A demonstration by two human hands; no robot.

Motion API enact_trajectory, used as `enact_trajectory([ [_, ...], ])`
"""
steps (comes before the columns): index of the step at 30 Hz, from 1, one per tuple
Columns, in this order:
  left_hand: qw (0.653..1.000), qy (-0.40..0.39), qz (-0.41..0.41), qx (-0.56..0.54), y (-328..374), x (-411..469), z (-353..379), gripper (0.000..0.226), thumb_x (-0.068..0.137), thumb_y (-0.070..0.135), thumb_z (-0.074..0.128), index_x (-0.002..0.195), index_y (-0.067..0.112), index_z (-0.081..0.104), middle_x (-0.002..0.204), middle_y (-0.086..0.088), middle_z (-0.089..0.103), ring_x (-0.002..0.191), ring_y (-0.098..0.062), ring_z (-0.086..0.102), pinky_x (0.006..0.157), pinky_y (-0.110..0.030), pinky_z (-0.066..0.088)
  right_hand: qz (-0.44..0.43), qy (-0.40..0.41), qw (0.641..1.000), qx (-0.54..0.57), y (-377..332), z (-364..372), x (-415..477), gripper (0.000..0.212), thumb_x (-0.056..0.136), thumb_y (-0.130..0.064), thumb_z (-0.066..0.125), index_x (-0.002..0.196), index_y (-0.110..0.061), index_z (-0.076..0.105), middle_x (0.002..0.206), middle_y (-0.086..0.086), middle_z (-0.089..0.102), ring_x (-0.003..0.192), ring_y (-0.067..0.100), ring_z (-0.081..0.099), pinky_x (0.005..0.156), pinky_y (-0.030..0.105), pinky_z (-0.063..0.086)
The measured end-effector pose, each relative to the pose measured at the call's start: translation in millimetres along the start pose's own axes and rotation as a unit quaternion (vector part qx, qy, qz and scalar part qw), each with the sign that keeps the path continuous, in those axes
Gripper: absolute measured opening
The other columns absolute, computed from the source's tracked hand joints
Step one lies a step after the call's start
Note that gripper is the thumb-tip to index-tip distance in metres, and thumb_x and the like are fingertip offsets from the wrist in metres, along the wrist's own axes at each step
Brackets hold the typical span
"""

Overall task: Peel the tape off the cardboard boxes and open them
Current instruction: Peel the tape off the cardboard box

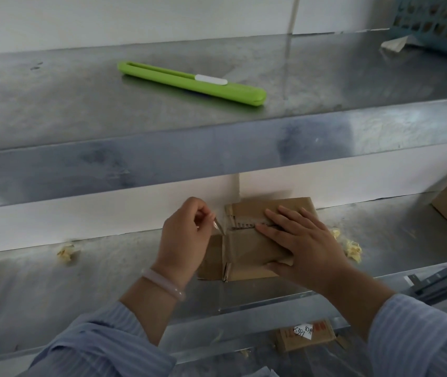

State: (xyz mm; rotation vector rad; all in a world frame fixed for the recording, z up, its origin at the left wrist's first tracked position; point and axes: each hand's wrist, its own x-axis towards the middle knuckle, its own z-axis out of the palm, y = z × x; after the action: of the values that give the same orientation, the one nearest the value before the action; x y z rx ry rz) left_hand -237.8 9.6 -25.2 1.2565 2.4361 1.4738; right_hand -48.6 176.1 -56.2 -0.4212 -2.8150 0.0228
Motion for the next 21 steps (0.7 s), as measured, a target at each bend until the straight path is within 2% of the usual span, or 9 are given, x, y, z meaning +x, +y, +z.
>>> enact_trajectory([
  [1,0.999,0.005,0.043,0.021,0.6,-3.6,1.1,0.007,0.091,0.022,0.057,0.085,0.020,0.056,0.079,0.007,0.066,0.075,-0.009,0.065,0.068,-0.035,0.056,0.001,0.000,1.000,0.000,-0.1,-0.4,0.8,0.073,0.073,-0.070,0.054,0.140,-0.042,0.046,0.150,-0.008,0.044,0.140,0.018,0.039,0.116,0.044,0.025],
  [3,0.988,-0.009,0.132,0.075,-2.1,-11.3,2.3,0.013,0.093,0.025,0.050,0.091,0.018,0.062,0.087,0.006,0.066,0.082,-0.010,0.062,0.072,-0.031,0.053,0.000,0.000,1.000,0.000,0.6,-0.9,2.0,0.074,0.073,-0.071,0.053,0.140,-0.042,0.046,0.150,-0.008,0.044,0.140,0.018,0.040,0.116,0.044,0.026],
  [6,0.964,-0.080,0.220,0.126,-15.4,-21.6,0.2,0.023,0.094,0.027,0.050,0.102,0.021,0.070,0.098,0.009,0.065,0.091,-0.004,0.058,0.084,-0.018,0.047,0.003,-0.004,1.000,0.002,1.7,-0.5,4.4,0.075,0.072,-0.072,0.051,0.141,-0.042,0.045,0.150,-0.009,0.044,0.139,0.018,0.041,0.115,0.044,0.026],
  [9,0.978,-0.102,0.174,0.060,-20.4,-29.1,-2.1,0.023,0.094,0.027,0.054,0.105,0.021,0.073,0.102,0.015,0.062,0.096,0.005,0.056,0.087,-0.009,0.042,0.012,-0.010,1.000,0.008,1.2,-0.7,7.1,0.075,0.071,-0.072,0.050,0.140,-0.043,0.045,0.149,-0.010,0.044,0.139,0.017,0.041,0.115,0.044,0.028],
  [11,0.989,-0.088,0.119,0.015,-18.8,-28.7,1.6,0.015,0.088,0.019,0.065,0.101,0.023,0.072,0.099,0.016,0.062,0.092,0.005,0.059,0.082,-0.010,0.047,0.012,-0.011,1.000,0.011,1.7,-1.0,7.1,0.075,0.071,-0.072,0.051,0.140,-0.044,0.045,0.149,-0.011,0.044,0.139,0.016,0.041,0.115,0.043,0.028],
  [14,0.994,-0.096,0.020,-0.036,-12.5,-24.5,5.3,0.036,0.079,0.011,0.076,0.109,0.027,0.064,0.105,0.013,0.060,0.086,0.003,0.063,0.077,-0.010,0.050,0.013,-0.003,1.000,0.022,1.2,-0.9,4.9,0.075,0.069,-0.071,0.055,0.138,-0.043,0.048,0.148,-0.011,0.046,0.139,0.016,0.041,0.115,0.044,0.030],
  [15,0.994,-0.103,0.008,-0.023,-11.5,-22.9,5.8,0.034,0.079,0.012,0.076,0.109,0.025,0.066,0.102,0.014,0.061,0.084,0.004,0.062,0.076,-0.008,0.048,0.016,0.003,0.999,0.029,0.0,-1.1,3.9,0.075,0.068,-0.071,0.056,0.137,-0.043,0.050,0.148,-0.011,0.046,0.138,0.015,0.042,0.115,0.044,0.031],
  [18,0.995,-0.093,0.027,0.037,-7.1,-21.9,4.6,0.013,0.080,0.015,0.075,0.090,0.022,0.072,0.081,0.020,0.060,0.078,0.004,0.060,0.071,-0.006,0.044,0.015,0.015,0.999,0.042,-2.2,-2.6,0.5,0.072,0.067,-0.070,0.056,0.134,-0.043,0.054,0.146,-0.012,0.048,0.138,0.014,0.042,0.114,0.044,0.033],
  [21,0.991,-0.093,0.063,0.073,-4.5,-25.2,6.3,0.009,0.084,0.013,0.070,0.083,0.020,0.065,0.076,0.017,0.058,0.072,0.000,0.055,0.066,-0.010,0.042,0.006,0.011,0.999,0.049,-2.0,-4.2,-2.6,0.073,0.066,-0.071,0.056,0.135,-0.044,0.053,0.146,-0.013,0.047,0.138,0.012,0.041,0.114,0.043,0.032],
])
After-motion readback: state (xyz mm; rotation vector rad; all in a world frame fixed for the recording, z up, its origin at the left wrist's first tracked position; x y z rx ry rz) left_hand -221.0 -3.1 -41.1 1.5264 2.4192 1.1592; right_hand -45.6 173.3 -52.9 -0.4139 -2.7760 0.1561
